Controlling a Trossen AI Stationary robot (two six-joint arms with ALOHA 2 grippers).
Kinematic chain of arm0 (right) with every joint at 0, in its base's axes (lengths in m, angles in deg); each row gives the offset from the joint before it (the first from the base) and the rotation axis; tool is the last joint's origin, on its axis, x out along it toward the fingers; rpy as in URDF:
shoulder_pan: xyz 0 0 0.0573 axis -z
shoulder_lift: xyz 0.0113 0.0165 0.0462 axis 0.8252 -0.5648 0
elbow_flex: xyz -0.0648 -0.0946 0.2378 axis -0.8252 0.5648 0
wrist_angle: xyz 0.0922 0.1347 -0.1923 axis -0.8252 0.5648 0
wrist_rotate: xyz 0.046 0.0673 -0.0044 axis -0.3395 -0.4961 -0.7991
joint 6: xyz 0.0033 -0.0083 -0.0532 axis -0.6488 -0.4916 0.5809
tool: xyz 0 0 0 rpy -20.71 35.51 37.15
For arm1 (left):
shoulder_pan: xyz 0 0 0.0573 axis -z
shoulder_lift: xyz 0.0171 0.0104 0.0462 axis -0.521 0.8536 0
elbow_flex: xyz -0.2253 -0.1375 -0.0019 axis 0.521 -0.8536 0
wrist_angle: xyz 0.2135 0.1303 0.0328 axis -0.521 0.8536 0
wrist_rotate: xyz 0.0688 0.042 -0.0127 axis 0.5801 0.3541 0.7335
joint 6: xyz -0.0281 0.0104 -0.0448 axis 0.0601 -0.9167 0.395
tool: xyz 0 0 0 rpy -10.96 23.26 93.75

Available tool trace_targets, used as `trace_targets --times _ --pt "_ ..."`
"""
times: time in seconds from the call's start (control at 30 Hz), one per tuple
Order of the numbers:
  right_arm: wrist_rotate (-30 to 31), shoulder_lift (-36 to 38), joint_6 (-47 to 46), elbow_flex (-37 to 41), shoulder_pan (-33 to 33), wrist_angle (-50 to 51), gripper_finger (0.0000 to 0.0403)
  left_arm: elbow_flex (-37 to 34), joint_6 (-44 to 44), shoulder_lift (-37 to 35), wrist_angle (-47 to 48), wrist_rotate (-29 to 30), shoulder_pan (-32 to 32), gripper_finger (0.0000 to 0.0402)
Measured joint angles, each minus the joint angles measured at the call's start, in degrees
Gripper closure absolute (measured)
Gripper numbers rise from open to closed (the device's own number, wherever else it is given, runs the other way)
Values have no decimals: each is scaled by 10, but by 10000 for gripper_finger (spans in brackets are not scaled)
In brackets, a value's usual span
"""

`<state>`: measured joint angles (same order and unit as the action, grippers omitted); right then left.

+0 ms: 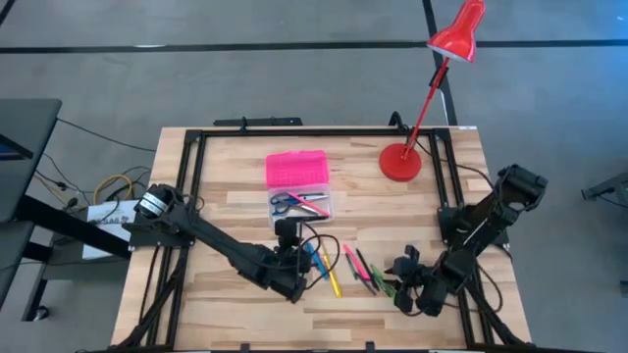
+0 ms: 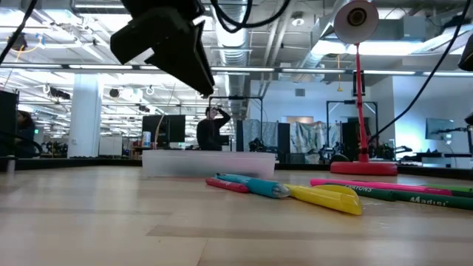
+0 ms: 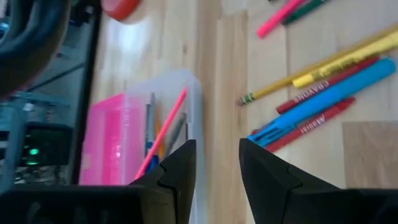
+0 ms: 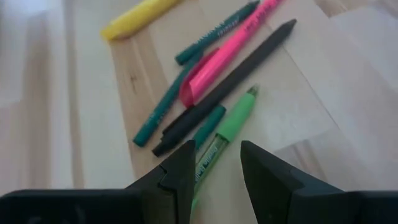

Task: Pick & place school supplies into a supply box
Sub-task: Put the green pen into the pink supply box

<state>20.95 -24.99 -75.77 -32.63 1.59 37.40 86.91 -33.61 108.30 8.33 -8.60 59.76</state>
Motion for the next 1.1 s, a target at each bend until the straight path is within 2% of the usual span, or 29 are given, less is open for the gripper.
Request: trace_targets --times 0.17,0.37,0.7,0.93,1.1 --pt "0 -30 -23 -32 0 51 283 0 27 0 2 16 9 285" --pt "-15 -58 -40 -40 0 56 283 0 48 0 8 20 20 285" --pt "-28 -65 -61 -42 1 77 285 0 55 0 9 30 28 285" --pt "-78 -56 -75 -44 19 122 314 -13 82 0 22 31 33 285" --pt "-114 -29 -38 -41 38 135 337 -44 90 0 36 39 40 285"
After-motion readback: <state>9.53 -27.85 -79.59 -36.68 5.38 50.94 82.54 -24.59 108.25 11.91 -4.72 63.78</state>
